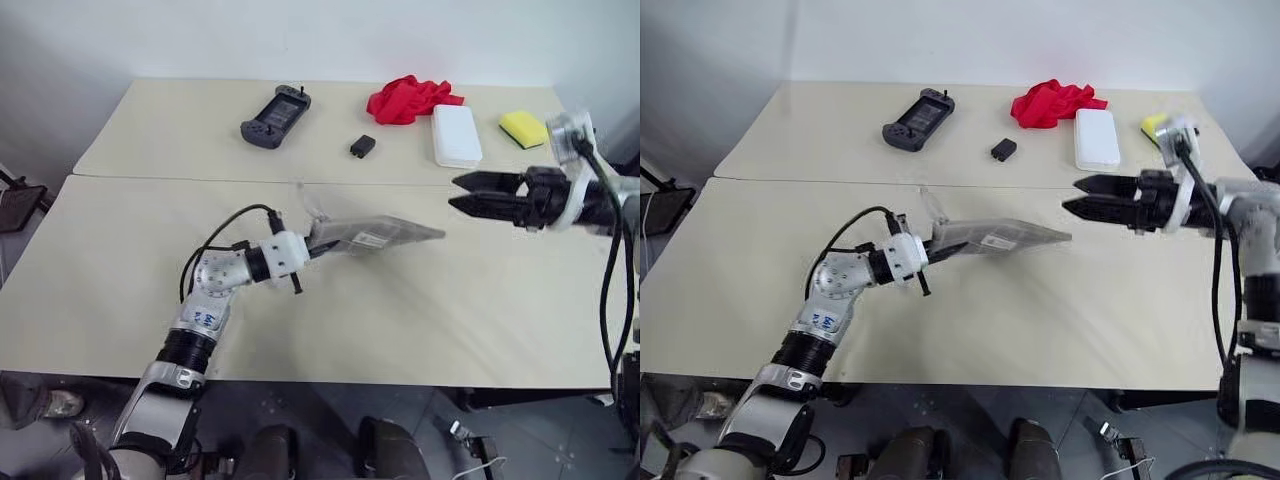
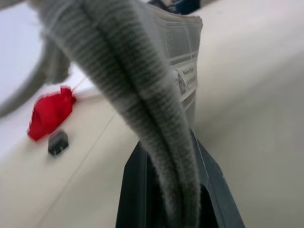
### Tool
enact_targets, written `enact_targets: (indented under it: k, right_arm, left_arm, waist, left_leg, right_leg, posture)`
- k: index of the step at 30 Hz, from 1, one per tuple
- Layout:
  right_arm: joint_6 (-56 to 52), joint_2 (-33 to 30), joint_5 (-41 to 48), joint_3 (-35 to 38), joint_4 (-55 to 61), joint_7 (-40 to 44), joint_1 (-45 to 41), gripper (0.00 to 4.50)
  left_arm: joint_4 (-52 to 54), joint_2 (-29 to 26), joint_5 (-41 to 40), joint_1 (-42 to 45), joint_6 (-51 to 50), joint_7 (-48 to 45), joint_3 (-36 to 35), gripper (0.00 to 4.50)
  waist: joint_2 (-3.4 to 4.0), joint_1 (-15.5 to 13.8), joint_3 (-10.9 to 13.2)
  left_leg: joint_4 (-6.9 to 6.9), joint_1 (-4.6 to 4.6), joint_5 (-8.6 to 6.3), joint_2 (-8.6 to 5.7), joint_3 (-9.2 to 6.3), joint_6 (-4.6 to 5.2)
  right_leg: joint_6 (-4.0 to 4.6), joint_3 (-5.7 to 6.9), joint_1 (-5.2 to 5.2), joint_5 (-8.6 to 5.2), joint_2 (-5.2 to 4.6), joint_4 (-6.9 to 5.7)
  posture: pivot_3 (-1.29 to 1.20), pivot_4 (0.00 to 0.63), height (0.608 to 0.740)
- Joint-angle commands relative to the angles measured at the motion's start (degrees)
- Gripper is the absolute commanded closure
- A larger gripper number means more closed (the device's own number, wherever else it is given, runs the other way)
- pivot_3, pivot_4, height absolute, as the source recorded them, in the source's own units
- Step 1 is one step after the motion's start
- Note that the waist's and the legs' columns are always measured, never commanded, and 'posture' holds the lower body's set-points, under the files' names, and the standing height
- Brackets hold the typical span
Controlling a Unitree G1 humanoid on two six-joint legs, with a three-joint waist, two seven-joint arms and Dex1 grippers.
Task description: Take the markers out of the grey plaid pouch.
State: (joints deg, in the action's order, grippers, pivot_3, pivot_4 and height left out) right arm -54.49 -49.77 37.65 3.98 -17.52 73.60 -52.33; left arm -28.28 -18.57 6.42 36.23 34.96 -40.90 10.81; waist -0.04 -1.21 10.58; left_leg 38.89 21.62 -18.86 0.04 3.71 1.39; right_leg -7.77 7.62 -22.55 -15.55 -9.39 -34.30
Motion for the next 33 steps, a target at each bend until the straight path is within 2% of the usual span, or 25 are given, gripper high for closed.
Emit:
enact_targets:
  k: [1, 5, 11, 16, 33]
  right_arm:
    - [-11.0, 5.81, 2.86, -2.98, 3.68, -5.05, -4.73, 0.03]
    - [-15.8, 10.82, 3.44, -4.87, 5.53, -7.71, -6.06, 0.03]
    - [-13.72, 11.93, 1.66, -9.3, 5.92, -6.12, -5.51, 0.03]
    - [-13.2, 12.07, 2.92, -9.57, 5.89, -2.89, -4.51, 0.03]
    - [-10.98, 19.11, 2.94, -10.1, 5.37, -2.16, -3.89, 0.03]
  left_arm:
    - [-2.86, -0.48, 7.01, 0.81, 6.53, 5.05, 3.02, 4.5]
    - [-4.68, -0.55, 7.2, 0.88, 6.81, 7.91, 2.63, 4.5]
    - [-4.38, -2.12, 7.76, 0.84, 6.95, 9.81, 2.65, 4.5]
    - [-3.55, -2.74, 7.08, 0.5, 5.84, 9.83, 2.79, 4.5]
    - [-3.21, -3.18, 5.35, 0.6, 4.8, 8.0, 2.88, 4.5]
  waist:
    - [0.01, 0.37, 0.0]
    - [0.01, -0.18, -0.01]
    - [0.01, -0.24, -0.01]
    - [0.01, 0.0, -0.01]
    - [0.02, 0.11, -0.01]
  left_leg:
    - [0.02, 0.0, -0.03, 0.0, -0.02, 0.05]
    - [0.32, 0.69, -0.06, 0.01, -0.15, 0.1]
    - [0.86, 1.5, -0.1, -0.36, -0.06, 0.31]
    - [0.96, 1.5, -0.11, -0.35, 0.0, 0.33]
    - [1.0, 1.49, -0.11, -0.35, 0.0, 0.33]
  right_leg:
    - [-0.03, -0.06, -0.04, 0.02, -0.02, -0.02]
    - [-0.12, -0.01, -0.68, 0.08, -0.07, -0.23]
    - [-0.3, 0.2, -1.01, 0.18, -0.11, -0.32]
    - [-0.36, 0.19, -1.0, 0.21, -0.05, -0.31]
    - [-0.36, 0.19, -1.0, 0.21, -0.03, -0.34]
  posture:
    - [0.0, 0.15, 0.74]
    - [0.0, 0.15, 0.74]
    - [0.0, 0.15, 0.74]
    - [0.0, 0.15, 0.74]
    - [0.0, 0.15, 0.74]
